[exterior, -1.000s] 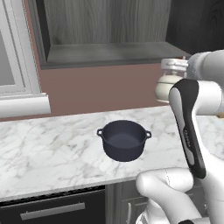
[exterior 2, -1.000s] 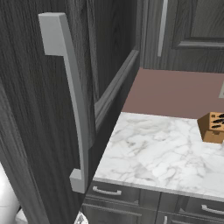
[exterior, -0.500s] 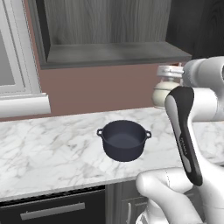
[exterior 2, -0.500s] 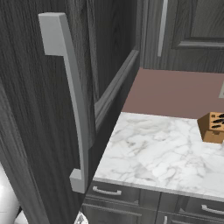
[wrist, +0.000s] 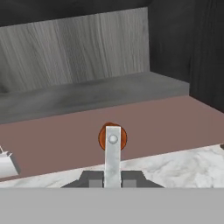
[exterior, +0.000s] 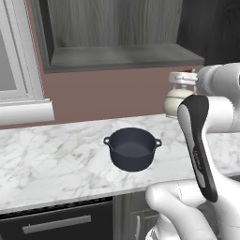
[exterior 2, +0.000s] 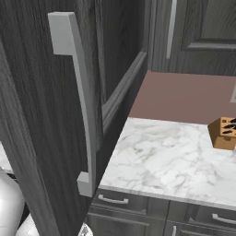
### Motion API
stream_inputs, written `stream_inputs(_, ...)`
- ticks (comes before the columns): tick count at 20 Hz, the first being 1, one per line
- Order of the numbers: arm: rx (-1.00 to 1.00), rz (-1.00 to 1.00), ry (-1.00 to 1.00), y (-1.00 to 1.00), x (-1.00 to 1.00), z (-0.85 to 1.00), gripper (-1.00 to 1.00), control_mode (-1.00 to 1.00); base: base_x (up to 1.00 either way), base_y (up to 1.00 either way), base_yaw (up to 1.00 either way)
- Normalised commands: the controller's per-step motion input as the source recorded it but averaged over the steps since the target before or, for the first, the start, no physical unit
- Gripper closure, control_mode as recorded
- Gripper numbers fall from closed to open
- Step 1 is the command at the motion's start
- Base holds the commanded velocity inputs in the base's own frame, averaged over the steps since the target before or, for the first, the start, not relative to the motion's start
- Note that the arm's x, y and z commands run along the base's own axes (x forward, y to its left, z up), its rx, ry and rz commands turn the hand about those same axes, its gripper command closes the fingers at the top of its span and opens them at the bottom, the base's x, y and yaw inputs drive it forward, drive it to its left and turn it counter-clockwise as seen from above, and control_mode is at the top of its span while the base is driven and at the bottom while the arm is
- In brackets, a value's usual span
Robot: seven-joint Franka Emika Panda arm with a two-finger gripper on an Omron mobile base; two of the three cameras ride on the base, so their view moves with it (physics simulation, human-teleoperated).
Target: Pick the kettle from the cabinet and place it on a stove burner. Then pick the pot from the counter and place it on another stove burner. Finally, turn both burners on.
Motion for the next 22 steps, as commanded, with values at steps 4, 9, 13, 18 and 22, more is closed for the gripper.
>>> stream_inputs(4,0.00,0.00,0.00,0.00,0.00,0.00,1.00,1.00,-0.32,0.29,0.00)
stream_inputs(9,0.00,0.00,0.00,0.00,0.00,0.00,1.00,1.00,-0.26,0.40,0.00)
stream_inputs(13,0.00,0.00,0.00,0.00,0.00,0.00,1.00,1.00,-0.30,0.47,0.00)
stream_inputs(18,0.00,0.00,0.00,0.00,0.00,0.00,1.00,1.00,-0.36,0.37,-0.04)
stream_inputs(22,0.00,0.00,0.00,0.00,0.00,0.00,1.00,1.00,-0.59,0.28,-0.12)
